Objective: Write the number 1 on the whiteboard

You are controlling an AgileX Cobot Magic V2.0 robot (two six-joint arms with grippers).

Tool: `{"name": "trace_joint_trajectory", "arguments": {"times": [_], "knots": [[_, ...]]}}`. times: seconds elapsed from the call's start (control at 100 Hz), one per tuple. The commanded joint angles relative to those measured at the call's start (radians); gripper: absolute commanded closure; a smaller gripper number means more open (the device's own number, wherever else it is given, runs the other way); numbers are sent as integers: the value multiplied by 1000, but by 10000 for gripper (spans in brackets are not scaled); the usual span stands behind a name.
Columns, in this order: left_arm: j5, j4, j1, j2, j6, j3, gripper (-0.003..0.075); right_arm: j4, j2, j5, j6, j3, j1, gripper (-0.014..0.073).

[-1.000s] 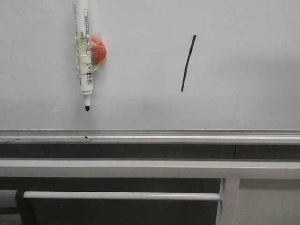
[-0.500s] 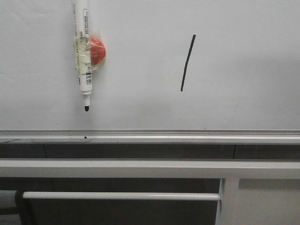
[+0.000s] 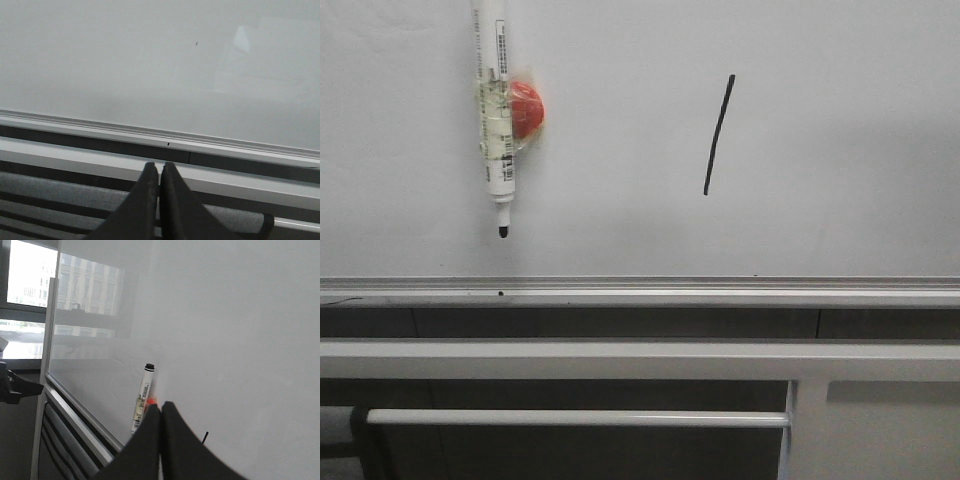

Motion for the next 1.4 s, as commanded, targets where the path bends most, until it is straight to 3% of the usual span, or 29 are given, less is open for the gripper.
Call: {"name": "trace_joint_trajectory", "arguments": {"times": [0.0,0.36,1.39], "knots": [[-67,16,-8,-4,-30,7,741,24,-9,-26,-10,-24,-3,658],[-71,6,-88,-4,5,7,741,24,-9,-27,-10,-24,-3,658],[-77,1,-88,-4,5,7,741,24,-9,-37,-10,-23,-3,658]]}}
